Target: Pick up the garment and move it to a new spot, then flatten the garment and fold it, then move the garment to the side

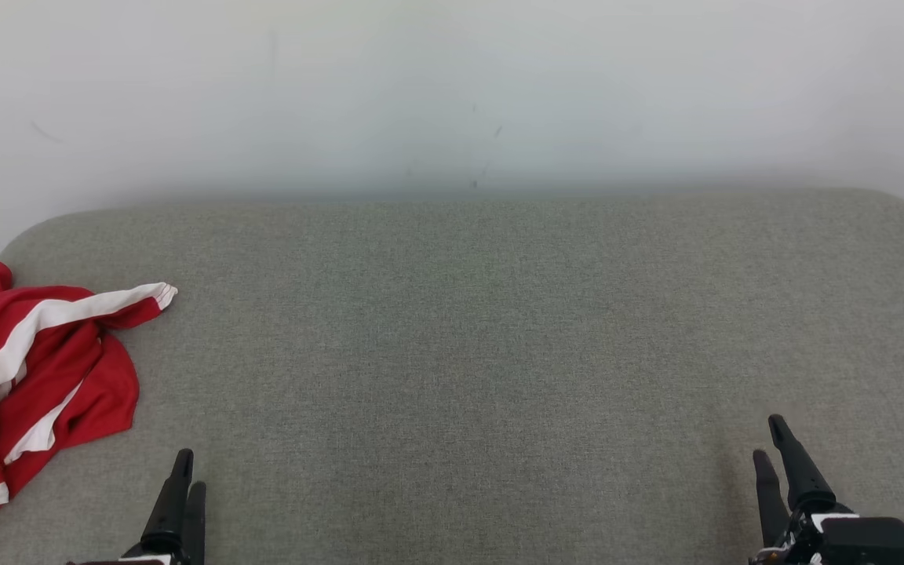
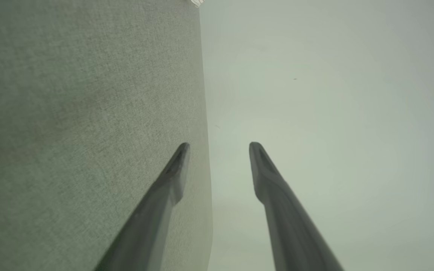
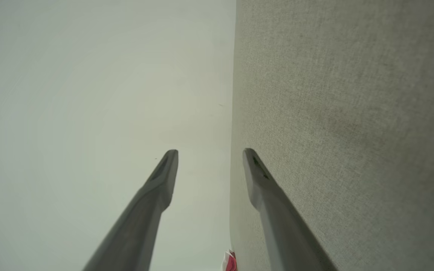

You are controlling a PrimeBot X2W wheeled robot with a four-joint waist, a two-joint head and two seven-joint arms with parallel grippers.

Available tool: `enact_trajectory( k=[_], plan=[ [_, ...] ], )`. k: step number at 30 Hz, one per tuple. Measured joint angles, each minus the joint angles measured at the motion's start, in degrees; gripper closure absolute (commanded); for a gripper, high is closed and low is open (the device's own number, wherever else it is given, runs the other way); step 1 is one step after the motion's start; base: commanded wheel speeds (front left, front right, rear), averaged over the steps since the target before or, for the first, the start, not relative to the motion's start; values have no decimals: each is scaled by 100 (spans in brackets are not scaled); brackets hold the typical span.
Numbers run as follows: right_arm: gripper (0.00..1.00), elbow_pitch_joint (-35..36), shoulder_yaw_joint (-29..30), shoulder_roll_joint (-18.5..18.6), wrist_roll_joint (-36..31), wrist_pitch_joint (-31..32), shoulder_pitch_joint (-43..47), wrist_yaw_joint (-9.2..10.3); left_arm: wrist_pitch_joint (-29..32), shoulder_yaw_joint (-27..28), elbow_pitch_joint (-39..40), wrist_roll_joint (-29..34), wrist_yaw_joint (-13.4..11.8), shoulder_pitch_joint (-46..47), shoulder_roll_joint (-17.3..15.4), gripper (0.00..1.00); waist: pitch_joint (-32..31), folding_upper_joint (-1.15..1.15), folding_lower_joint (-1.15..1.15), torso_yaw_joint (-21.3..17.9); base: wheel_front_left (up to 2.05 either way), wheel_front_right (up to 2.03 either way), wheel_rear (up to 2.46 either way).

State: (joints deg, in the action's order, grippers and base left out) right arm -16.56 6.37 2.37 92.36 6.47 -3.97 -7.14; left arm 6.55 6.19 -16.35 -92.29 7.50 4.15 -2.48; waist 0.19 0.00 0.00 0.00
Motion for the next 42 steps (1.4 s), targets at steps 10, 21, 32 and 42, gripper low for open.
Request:
enact_trajectory(
  k=[10,21,32,42],
  plan=[
    [0,116,-138,-9,-333,-265,62,0,-274,-121,99,452,-1,-51,13,0,8,0,0,4,0,0,0],
    [0,255,-275,14,-1407,-520,65,0,-530,-252,301,1562,-101,-46,11,0,14,0,0,5,0,0,0],
    [0,330,-427,18,-2636,-778,73,0,-773,-404,425,3086,-248,-46,-4,0,17,0,0,4,0,0,0],
    [0,357,-546,30,-3873,-970,73,0,-990,-656,476,4321,-434,-42,-99,0,9,0,0,-8,0,0,0]
  ],
)
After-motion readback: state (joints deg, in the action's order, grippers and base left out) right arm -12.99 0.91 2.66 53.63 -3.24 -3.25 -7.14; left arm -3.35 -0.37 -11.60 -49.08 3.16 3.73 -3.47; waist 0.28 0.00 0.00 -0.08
